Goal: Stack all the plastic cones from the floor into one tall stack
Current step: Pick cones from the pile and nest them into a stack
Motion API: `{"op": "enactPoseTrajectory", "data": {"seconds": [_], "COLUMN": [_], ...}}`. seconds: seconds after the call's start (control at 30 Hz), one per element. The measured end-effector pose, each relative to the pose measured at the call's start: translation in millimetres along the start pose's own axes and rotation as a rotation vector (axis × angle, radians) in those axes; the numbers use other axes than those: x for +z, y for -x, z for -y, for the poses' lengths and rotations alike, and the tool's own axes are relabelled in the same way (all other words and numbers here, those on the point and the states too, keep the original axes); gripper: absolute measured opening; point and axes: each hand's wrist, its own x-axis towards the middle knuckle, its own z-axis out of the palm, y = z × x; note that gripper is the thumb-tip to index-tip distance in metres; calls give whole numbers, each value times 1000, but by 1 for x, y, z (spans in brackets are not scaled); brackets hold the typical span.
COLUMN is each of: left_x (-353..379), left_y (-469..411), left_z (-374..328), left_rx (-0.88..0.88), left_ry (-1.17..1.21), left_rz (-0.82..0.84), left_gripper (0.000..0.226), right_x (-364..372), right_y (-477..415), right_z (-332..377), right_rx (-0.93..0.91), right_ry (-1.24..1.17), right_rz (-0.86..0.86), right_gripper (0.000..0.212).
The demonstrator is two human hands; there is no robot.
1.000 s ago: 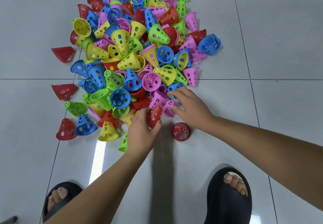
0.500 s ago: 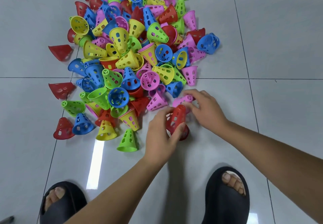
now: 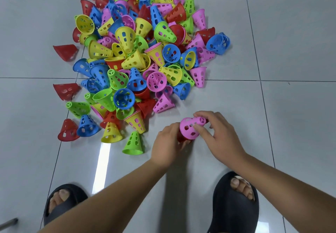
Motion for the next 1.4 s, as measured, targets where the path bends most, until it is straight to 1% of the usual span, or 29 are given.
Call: {"op": "enactPoseTrajectory", "data": {"seconds": [0.1,0.23,0.33,0.4,0.5,0.6,0.67,0.73,0.8,0.87,0.97,1.03,1.13,1.2,1.3,1.4], "left_x": [-18,-67,-108,-133,-165,-188,-199,-202,-198,-188,-171,-161,-148,-146,-148,-146], "left_y": [-1,4,11,17,28,31,34,39,44,46,43,42,44,44,44,45], "left_z": [16,42,60,71,84,92,94,97,97,96,94,96,107,112,111,113], "left_rx": [101,237,245,172,-1,-162,-251,-341,-428,-441,-421,-442,-479,-480,-498,-537], "left_ry": [-100,-321,-433,-457,-454,-428,-421,-370,-281,-229,-201,-171,-181,-214,-147,-113], "left_rz": [75,149,201,220,272,312,326,333,313,288,232,198,217,241,300,402], "left_gripper": [52,40,35,34,33,36,38,42,43,50,64,72,84,89,93,73], "right_x": [10,20,33,40,50,57,58,55,51,49,46,47,56,64,75,84], "right_y": [1,-2,-5,-9,-19,-27,-32,-33,-36,-43,-57,-71,-96,-114,-131,-138], "right_z": [-4,-9,-12,-11,-2,11,22,31,39,43,45,48,46,43,40,35], "right_rx": [-53,-179,-214,-187,-177,-118,-91,-76,-80,-121,-268,-401,-557,-567,-516,-484], "right_ry": [52,169,232,233,217,155,158,175,174,215,381,488,651,720,788,888], "right_rz": [46,117,132,148,203,309,364,377,343,286,207,182,185,226,299,341], "right_gripper": [33,32,33,34,34,36,40,40,36,33,32,30,33,41,55,62]}}
